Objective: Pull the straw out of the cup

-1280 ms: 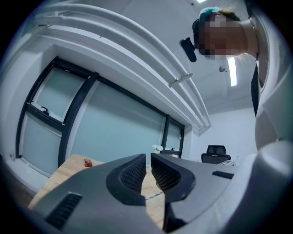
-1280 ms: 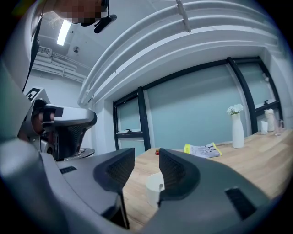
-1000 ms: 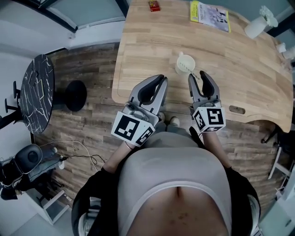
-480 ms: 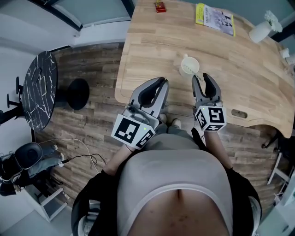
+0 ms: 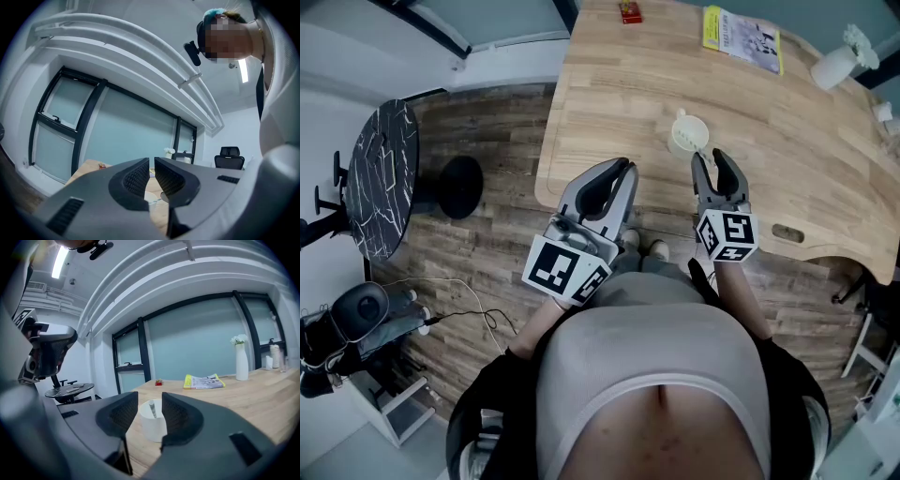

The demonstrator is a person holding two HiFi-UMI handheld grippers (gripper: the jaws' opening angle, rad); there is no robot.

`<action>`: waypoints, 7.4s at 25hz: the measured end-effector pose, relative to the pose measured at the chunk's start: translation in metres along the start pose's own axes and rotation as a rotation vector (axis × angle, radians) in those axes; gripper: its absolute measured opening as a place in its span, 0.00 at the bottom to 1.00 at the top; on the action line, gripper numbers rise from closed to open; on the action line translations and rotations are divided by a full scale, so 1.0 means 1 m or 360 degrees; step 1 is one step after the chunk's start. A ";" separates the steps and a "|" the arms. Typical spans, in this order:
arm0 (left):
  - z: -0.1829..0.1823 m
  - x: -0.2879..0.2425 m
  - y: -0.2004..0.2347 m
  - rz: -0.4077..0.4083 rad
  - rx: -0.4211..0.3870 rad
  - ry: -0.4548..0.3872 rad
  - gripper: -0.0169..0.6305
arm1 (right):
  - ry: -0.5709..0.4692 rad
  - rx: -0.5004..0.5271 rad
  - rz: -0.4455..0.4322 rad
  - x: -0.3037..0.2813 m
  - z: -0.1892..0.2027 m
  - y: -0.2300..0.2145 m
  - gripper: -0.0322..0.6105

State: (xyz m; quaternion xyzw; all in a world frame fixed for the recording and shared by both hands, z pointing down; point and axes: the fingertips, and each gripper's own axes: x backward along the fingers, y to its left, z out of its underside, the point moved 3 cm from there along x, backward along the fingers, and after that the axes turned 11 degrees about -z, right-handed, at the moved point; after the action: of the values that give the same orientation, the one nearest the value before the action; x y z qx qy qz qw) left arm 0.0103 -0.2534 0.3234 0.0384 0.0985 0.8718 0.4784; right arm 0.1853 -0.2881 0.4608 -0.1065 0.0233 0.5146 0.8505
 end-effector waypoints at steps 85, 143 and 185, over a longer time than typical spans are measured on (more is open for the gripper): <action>-0.007 0.017 0.021 -0.0108 -0.0008 -0.0028 0.06 | 0.0126 0.0106 0.0122 -0.022 0.034 -0.012 0.12; -0.016 0.017 0.009 0.0001 0.0017 -0.0074 0.06 | -0.0024 0.0124 0.0153 -0.003 0.003 0.002 0.12; -0.020 0.009 0.004 0.0133 0.0063 -0.0072 0.06 | -0.0128 0.0114 0.0219 0.009 -0.020 0.010 0.12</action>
State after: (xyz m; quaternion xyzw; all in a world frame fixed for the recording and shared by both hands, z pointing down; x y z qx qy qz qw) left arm -0.0011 -0.2504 0.3045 0.0715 0.1031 0.8878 0.4429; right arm 0.1816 -0.2799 0.4386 -0.0532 0.0147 0.5745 0.8166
